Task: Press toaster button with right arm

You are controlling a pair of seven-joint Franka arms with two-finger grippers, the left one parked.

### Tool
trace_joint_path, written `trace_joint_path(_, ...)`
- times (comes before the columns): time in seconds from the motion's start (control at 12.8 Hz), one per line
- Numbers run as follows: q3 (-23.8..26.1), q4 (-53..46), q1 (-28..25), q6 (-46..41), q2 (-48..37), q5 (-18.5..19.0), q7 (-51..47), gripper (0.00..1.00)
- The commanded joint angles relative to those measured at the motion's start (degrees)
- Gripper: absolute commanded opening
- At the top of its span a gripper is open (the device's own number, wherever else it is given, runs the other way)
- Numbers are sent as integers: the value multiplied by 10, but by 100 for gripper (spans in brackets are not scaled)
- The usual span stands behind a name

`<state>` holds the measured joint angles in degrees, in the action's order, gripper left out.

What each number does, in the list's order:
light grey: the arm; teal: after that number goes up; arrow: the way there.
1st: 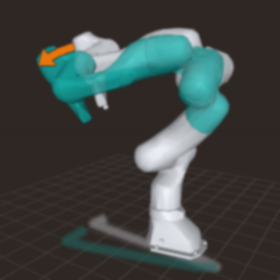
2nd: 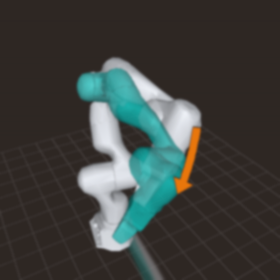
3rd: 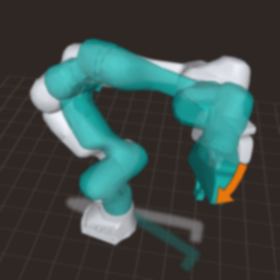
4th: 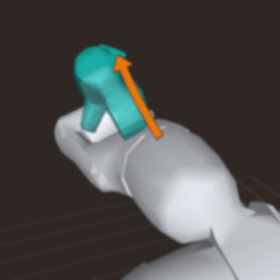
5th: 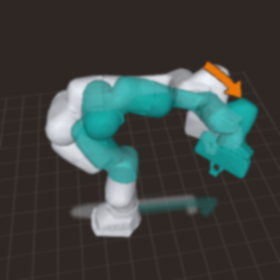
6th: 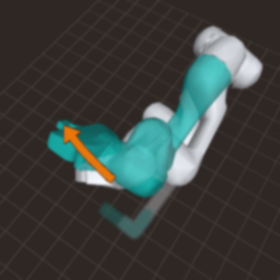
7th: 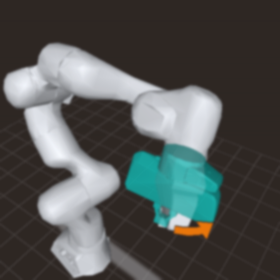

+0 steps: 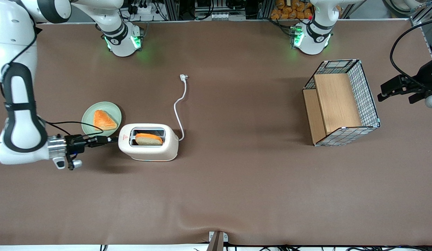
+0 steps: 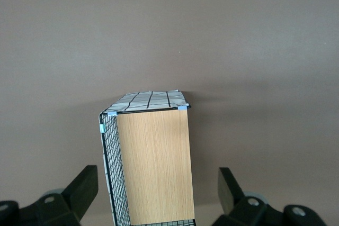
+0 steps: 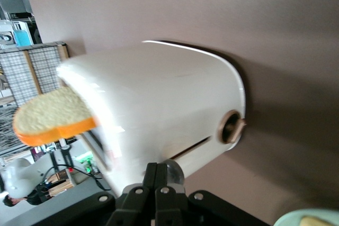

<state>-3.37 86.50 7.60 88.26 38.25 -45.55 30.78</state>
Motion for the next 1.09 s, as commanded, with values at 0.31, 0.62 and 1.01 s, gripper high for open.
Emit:
trace_joint_path(0.31,6,-98,24,-81,-32,32,-87,31)
trace_joint_path(0.62,5,-111,26,-81,-45,72,-88,100)
trace_joint_path(1.01,6,-120,18,-73,-102,203,-86,100)
